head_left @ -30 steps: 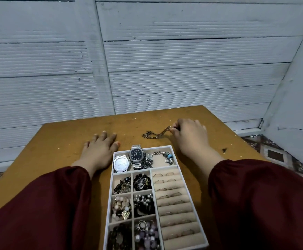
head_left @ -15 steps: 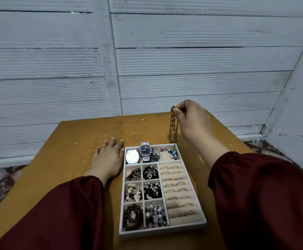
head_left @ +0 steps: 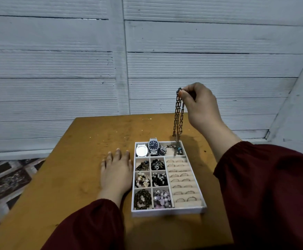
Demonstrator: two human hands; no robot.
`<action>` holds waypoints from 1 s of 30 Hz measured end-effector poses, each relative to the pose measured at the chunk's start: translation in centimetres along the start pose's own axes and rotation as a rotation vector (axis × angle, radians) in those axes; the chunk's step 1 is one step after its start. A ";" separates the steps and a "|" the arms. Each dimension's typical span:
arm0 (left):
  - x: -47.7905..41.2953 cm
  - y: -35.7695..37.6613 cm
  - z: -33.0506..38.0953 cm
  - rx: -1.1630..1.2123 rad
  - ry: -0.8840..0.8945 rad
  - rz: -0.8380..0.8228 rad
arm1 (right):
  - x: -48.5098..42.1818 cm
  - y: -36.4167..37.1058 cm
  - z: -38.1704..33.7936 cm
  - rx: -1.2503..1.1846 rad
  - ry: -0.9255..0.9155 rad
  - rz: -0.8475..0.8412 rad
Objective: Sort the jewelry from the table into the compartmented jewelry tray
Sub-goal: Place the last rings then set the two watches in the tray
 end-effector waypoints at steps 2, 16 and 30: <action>0.7 0.0 0.1 0.020 -0.015 0.013 | 0.0 -0.2 -0.3 -0.036 -0.011 -0.006; 2.1 0.1 0.1 0.034 -0.051 0.034 | -0.1 -0.3 -0.3 -0.077 -0.043 -0.017; 1.9 0.0 -0.1 0.055 -0.027 0.046 | 0.6 1.4 2.1 -0.076 -0.006 -0.062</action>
Point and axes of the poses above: each hand's wrist, its own x-axis away from the middle knuckle, its own y-axis out of the palm, z = x × y, the point moved 2 cm from there along -x, towards the middle knuckle, and after that the axes turned 15 degrees about -z, right-handed, at the moved point
